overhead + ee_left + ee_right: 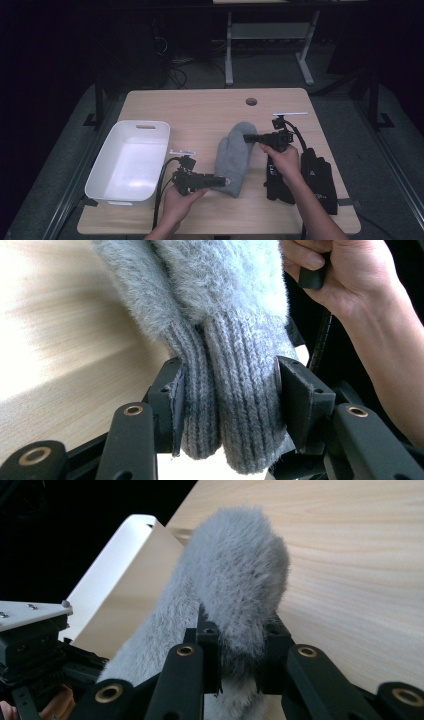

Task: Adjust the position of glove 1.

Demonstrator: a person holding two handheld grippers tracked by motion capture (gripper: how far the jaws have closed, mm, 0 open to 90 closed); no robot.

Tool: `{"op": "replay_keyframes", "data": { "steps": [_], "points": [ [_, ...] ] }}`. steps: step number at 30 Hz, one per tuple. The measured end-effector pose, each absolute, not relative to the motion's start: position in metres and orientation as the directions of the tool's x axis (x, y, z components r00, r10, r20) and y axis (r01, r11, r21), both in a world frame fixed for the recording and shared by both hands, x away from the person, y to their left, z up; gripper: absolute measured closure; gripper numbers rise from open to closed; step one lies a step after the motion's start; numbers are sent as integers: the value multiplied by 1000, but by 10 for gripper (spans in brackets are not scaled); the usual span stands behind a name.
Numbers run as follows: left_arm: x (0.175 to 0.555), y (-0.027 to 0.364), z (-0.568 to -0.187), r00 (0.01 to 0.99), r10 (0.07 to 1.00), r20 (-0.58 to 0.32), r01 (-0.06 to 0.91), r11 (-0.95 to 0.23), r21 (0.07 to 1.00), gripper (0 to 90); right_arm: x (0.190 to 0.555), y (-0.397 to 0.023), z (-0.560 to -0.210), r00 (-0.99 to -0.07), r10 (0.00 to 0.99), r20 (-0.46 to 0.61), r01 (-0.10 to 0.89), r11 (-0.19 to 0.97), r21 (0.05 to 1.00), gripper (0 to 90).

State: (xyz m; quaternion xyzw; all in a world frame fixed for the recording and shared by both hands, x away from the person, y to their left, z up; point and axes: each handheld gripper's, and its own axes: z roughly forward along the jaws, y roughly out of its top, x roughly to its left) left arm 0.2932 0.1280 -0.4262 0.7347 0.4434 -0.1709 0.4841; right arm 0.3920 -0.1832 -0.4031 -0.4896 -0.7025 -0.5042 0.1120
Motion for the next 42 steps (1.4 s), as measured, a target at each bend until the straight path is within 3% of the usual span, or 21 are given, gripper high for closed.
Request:
{"op": "replay_keyframes", "data": {
  "steps": [19,42],
  "points": [
    [289,149,-385,596,486,-639,773,-131,621,493,395,-166,-363,-533,532,658,776,-2,630,763],
    [285,195,-354,605,526,-598,740,-92,667,492,411,-113,-324,-594,495,634,748,50,662,762]
  ]
}}
